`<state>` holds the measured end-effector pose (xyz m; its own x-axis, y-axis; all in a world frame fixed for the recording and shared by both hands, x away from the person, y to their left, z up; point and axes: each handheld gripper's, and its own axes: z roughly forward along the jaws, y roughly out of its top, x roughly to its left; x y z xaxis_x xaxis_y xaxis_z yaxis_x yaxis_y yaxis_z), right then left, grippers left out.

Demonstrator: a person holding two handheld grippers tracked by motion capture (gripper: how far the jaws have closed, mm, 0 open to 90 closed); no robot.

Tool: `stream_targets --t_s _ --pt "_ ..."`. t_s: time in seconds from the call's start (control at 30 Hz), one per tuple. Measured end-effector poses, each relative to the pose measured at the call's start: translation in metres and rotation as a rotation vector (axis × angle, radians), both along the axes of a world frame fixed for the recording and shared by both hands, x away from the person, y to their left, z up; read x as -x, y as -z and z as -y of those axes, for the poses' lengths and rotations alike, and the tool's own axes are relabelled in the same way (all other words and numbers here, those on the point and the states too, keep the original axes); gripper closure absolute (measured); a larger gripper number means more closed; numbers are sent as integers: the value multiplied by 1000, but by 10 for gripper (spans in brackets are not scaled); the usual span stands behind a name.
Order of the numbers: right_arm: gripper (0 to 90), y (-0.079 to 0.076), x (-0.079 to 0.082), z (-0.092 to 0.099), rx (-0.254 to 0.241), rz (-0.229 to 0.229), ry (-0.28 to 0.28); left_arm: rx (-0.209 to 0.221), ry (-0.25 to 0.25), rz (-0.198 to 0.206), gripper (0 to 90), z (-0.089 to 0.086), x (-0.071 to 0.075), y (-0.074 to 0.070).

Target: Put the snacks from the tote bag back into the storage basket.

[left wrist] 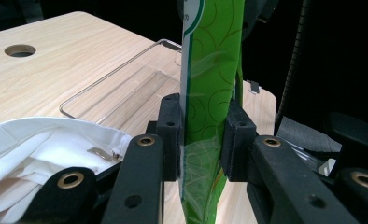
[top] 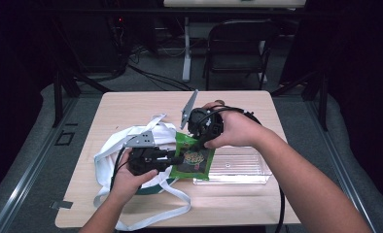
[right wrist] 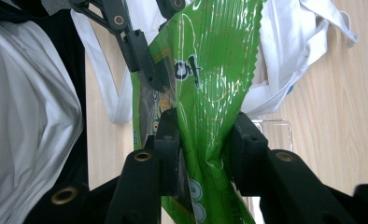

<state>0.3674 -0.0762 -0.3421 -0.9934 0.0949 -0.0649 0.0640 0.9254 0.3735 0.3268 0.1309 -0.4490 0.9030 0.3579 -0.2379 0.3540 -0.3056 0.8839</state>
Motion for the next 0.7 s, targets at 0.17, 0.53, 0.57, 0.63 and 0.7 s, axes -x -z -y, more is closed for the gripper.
stream_targets --t_s 0.17,0.53,0.57,0.63,0.7 --pt "721 0 0 1 7 -19 -12 -5 11 2 726 2 0 1" --pt "750 -2 1 1 10 -25 -22 4 -7 -4 689 1 -2 2" --pt "750 -2 1 1 12 -24 -22 6 -14 -6 679 1 -2 3" --pt "750 -2 1 1 15 -20 -23 4 -17 -10 665 0 -2 3" --pt "750 -2 1 1 15 -19 -26 4 -25 -12 649 0 -3 3"
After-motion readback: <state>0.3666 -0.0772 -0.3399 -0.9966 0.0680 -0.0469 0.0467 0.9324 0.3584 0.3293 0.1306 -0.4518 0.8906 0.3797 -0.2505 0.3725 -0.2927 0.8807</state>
